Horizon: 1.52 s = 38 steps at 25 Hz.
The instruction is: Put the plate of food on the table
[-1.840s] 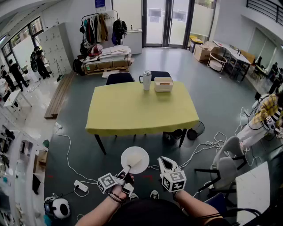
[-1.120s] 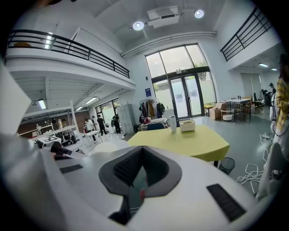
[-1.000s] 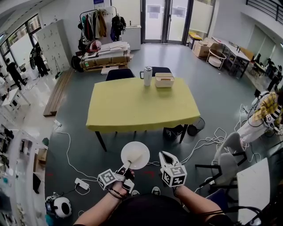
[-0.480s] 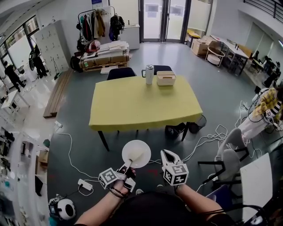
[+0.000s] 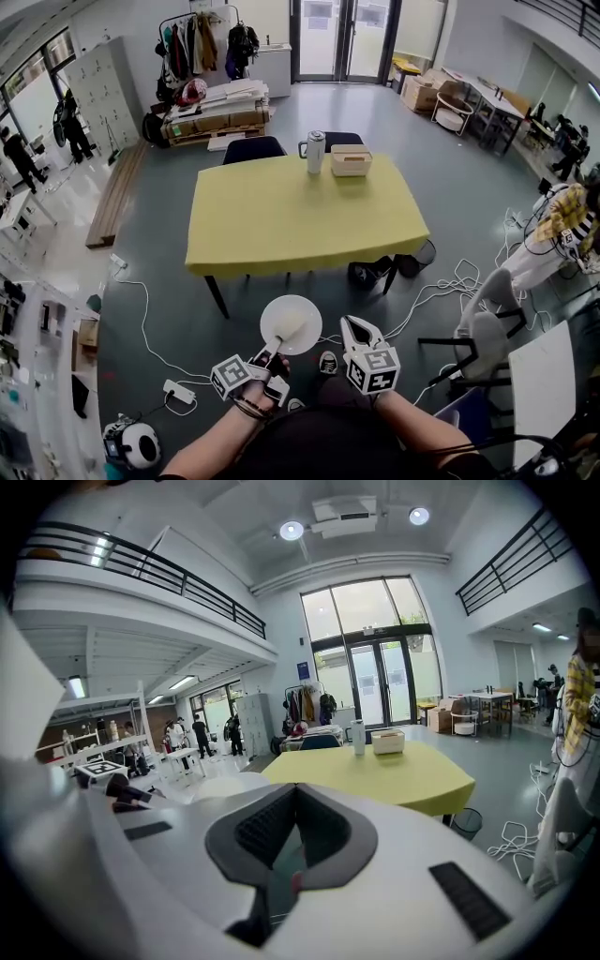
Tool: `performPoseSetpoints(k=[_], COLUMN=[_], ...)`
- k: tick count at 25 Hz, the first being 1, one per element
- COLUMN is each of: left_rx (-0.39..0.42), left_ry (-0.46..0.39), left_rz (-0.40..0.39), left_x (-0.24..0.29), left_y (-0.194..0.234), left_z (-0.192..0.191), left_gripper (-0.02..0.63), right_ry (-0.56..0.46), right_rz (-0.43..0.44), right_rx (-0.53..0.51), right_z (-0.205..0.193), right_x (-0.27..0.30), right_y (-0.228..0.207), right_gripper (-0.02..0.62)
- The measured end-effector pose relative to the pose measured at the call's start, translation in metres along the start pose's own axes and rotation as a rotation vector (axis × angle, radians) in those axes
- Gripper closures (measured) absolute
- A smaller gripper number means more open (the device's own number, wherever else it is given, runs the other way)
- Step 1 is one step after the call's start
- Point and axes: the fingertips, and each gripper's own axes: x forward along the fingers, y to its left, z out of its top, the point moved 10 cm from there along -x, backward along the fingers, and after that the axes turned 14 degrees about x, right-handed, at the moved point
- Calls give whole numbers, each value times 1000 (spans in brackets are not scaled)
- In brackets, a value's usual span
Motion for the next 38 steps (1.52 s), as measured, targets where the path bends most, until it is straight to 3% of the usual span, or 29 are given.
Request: performPoseSetpoints(k=[19, 38], left_rx=[-7, -12], left_ry=[-74, -210], left_rz=[19, 27], left_x=[131, 257], left_y=[5, -15], left_z=[79, 124], left_gripper=[583, 583], right_ry=[30, 58], right_rz=[63, 200], right_rx=[9, 14], right_z=[77, 164], right_x=[140, 249], right_y=[-67, -141], right_gripper=[584, 584])
